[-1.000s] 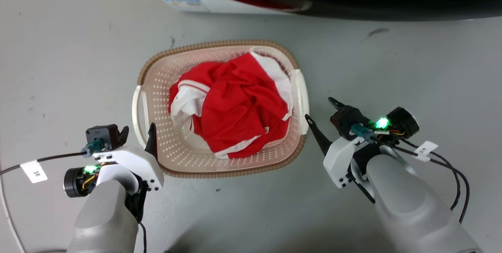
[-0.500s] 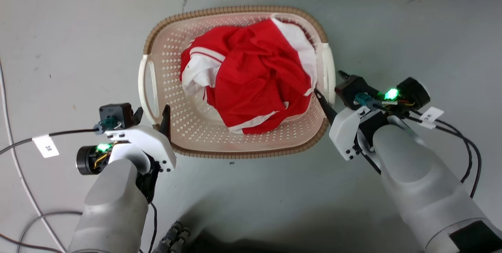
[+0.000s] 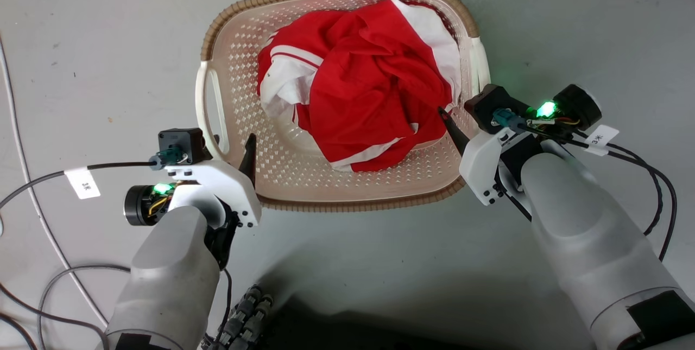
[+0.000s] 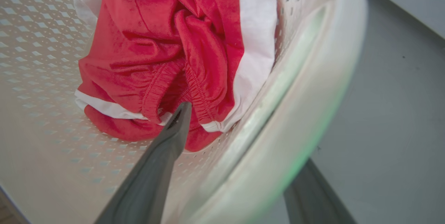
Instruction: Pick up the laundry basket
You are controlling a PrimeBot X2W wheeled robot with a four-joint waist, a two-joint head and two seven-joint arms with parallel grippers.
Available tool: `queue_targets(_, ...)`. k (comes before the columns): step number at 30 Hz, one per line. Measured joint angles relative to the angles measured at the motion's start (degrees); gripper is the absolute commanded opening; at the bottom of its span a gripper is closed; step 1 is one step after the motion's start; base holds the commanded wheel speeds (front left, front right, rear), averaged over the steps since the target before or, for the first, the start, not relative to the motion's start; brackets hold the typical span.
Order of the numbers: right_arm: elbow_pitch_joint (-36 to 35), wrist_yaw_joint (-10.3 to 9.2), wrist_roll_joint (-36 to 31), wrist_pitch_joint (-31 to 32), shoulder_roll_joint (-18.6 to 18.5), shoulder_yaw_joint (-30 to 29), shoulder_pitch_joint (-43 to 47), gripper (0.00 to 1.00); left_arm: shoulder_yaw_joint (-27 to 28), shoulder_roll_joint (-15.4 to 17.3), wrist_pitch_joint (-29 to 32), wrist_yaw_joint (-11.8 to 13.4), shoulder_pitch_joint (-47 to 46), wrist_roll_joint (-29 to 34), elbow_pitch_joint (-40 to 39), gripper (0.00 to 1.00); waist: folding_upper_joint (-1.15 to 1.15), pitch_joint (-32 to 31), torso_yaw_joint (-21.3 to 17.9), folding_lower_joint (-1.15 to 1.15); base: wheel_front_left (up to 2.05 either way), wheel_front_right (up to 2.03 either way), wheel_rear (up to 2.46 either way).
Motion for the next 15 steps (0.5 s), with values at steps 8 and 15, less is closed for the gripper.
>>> queue_targets(8, -0.15, -0.14, -1.64, 0.68, 0.53, -2.3, -0.48, 0.0, -4.03, -1.33, 0.08, -0.09, -0.79, -2.81, 1.22, 0.0, 0.0, 0.64, 0.2, 0.0, 0.0, 0.0, 0.0)
queue_targets(15, 0.37, -0.23, -1.88, 0.56, 0.33, -2.71, 0.07, 0.0, -6.66, -1.09, 0.01, -0.08, -0.88, -5.34, 1.63, 0.0, 0.0, -1.11, 0.3, 0.01, 0.0, 0.0, 0.0)
